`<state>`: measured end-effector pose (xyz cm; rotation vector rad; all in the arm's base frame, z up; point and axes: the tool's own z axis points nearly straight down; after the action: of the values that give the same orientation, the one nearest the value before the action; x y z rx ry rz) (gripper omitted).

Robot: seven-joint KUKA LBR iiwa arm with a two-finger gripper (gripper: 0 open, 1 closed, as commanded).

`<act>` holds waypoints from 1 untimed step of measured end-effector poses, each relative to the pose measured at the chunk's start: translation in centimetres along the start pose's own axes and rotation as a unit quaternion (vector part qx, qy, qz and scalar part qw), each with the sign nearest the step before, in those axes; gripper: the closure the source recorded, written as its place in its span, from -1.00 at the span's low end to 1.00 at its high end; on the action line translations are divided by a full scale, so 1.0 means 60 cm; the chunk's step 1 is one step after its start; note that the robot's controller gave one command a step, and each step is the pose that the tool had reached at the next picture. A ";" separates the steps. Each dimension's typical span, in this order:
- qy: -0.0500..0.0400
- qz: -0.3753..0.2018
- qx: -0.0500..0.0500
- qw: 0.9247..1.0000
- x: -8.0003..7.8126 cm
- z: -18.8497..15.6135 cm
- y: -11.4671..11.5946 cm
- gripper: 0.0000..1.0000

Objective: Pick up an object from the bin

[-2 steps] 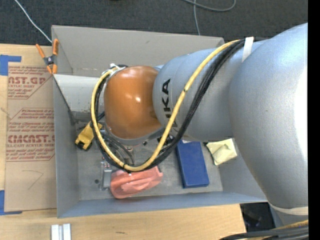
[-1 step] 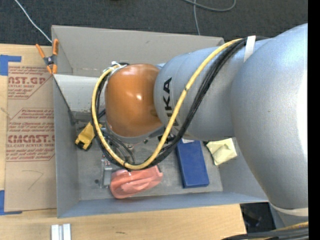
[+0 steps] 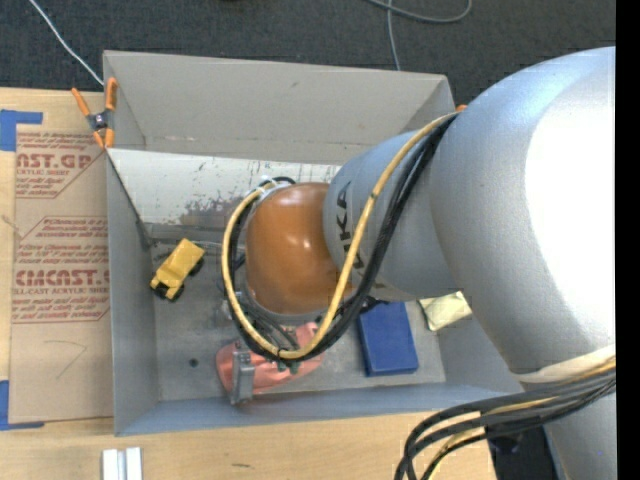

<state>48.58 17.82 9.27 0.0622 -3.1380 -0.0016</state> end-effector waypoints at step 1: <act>-0.003 -0.018 0.000 1.000 -0.007 0.050 -0.021 -1.00</act>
Offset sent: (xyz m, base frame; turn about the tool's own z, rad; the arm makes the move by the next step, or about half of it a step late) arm 0.0103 -0.0634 -0.0170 0.0087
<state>49.02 16.56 6.27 0.1202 -3.1416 -0.0032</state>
